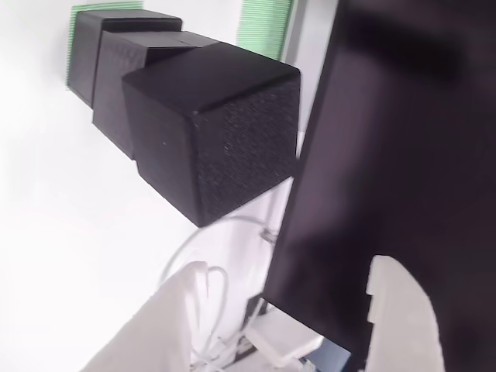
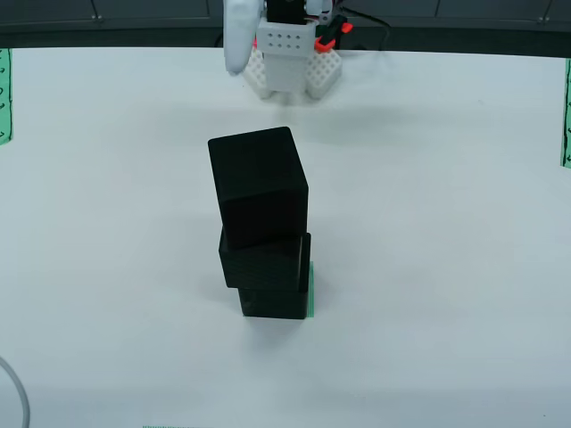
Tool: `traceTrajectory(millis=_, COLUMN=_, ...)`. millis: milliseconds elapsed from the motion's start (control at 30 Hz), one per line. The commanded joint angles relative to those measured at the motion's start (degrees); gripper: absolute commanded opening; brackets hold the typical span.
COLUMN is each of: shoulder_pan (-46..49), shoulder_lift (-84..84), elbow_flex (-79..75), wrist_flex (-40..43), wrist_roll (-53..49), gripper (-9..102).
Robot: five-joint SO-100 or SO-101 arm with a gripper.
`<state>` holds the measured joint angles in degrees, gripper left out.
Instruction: Stack 3 Blocks on the chosen place.
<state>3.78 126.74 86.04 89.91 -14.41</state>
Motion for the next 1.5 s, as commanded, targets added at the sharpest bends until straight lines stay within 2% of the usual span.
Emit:
traceTrajectory(millis=0, shoulder_pan=-0.1, shoulder_lift=8.9, elbow_flex=2.3, wrist_flex=-2.9, wrist_roll=0.6, gripper=9)
traceTrajectory(millis=100, shoulder_pan=-0.4, shoulder_lift=16.4, elbow_flex=9.2, wrist_flex=-8.3, wrist_roll=2.5, gripper=0)
traceTrajectory(millis=533, shoulder_pan=-5.5, shoulder_lift=45.7, elbow_flex=46.0, wrist_flex=-22.3, wrist_roll=4.8, gripper=0)
traceTrajectory(millis=600, shoulder_pan=-5.8, shoulder_lift=48.6, elbow_flex=50.8, wrist_flex=-24.4, wrist_roll=8.3, gripper=0)
traceTrajectory(millis=833, shoulder_pan=-5.7, shoulder_lift=56.4, elbow_flex=67.7, wrist_flex=-31.6, wrist_roll=9.1, gripper=0)
traceTrajectory(millis=967, shoulder_pan=-5.1, shoulder_lift=58.7, elbow_flex=75.2, wrist_flex=-36.4, wrist_roll=13.9, gripper=0)
traceTrajectory(millis=1167, shoulder_pan=-5.1, shoulder_lift=63.5, elbow_flex=86.1, wrist_flex=-39.9, wrist_roll=14.9, gripper=0)
traceTrajectory(millis=1300, shoulder_pan=-4.9, shoulder_lift=67.5, elbow_flex=89.1, wrist_flex=-39.0, wrist_roll=20.0, gripper=0)
traceTrajectory(millis=1467, shoulder_pan=-5.0, shoulder_lift=70.2, elbow_flex=92.7, wrist_flex=-39.5, wrist_roll=19.9, gripper=0)
